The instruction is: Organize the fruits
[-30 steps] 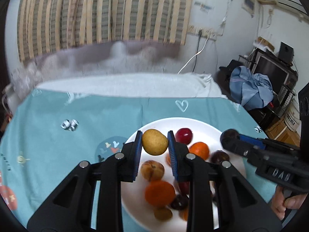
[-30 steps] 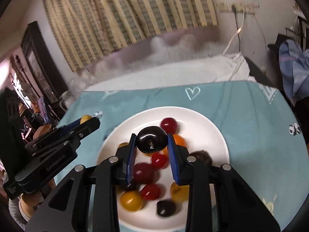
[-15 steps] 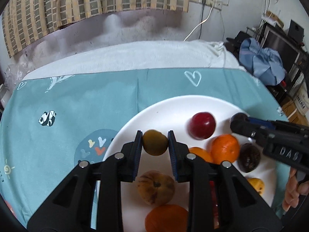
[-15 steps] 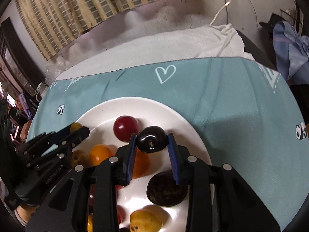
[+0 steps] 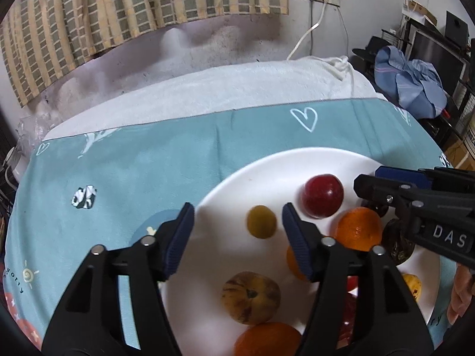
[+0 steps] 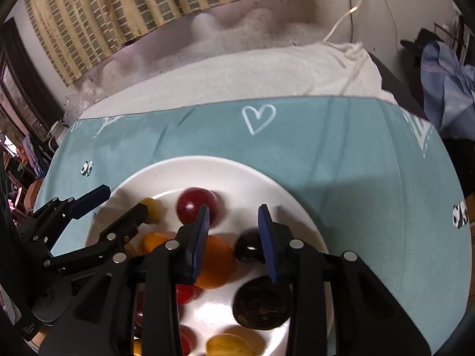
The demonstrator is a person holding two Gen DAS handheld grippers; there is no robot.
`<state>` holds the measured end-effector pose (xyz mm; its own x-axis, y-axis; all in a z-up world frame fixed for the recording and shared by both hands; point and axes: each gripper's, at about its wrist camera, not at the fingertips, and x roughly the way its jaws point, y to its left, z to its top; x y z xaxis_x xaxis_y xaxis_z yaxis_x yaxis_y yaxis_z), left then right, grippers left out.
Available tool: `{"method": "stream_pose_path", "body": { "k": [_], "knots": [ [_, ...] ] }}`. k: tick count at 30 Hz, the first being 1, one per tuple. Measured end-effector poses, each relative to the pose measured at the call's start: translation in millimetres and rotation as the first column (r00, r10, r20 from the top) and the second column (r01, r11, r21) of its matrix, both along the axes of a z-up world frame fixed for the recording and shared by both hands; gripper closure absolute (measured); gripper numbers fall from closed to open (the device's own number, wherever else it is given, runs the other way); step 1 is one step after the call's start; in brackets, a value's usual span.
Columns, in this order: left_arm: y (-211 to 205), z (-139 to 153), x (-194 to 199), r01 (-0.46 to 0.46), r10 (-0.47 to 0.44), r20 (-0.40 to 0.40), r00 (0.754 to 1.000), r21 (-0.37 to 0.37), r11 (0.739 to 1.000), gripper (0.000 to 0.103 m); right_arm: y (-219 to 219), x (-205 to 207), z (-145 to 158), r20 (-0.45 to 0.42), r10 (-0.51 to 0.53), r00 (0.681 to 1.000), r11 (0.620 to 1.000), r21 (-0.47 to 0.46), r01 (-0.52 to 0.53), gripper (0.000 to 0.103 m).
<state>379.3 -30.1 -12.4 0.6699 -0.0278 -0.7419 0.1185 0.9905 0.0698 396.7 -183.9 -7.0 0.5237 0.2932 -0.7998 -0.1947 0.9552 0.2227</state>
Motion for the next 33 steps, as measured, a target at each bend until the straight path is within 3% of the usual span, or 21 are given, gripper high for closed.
{"method": "stream_pose_path", "body": {
  "k": [2,5,11,20,33],
  "knots": [
    [5,1,-2,-0.025,0.025,0.012,1.0,0.007,1.0,0.028,6,2,-1,-0.004,0.005,1.0,1.0,-0.013,-0.005,0.069],
    [12,1,-7,-0.044,0.044,0.006,0.999,0.0,0.999,0.026,10,4,-3,-0.008,-0.002,1.0,1.0,-0.018,0.002,0.069],
    [20,18,-39,-0.086,0.085,0.063,0.994,0.01,0.996,0.017,8,-27,17,0.036,0.007,0.999,1.0,-0.001,-0.007,0.069],
    [5,48,-137,-0.1,0.092,0.201,0.975,0.028,0.995,0.01,5,-110,39,0.105,0.034,0.994,0.999,-0.008,-0.034,0.069],
    [0,64,-258,-0.138,0.138,0.294,0.946,-0.019,0.99,0.006,-1,-243,78,0.304,0.043,0.952,0.999,0.0,-0.045,0.069]
  ]
}}
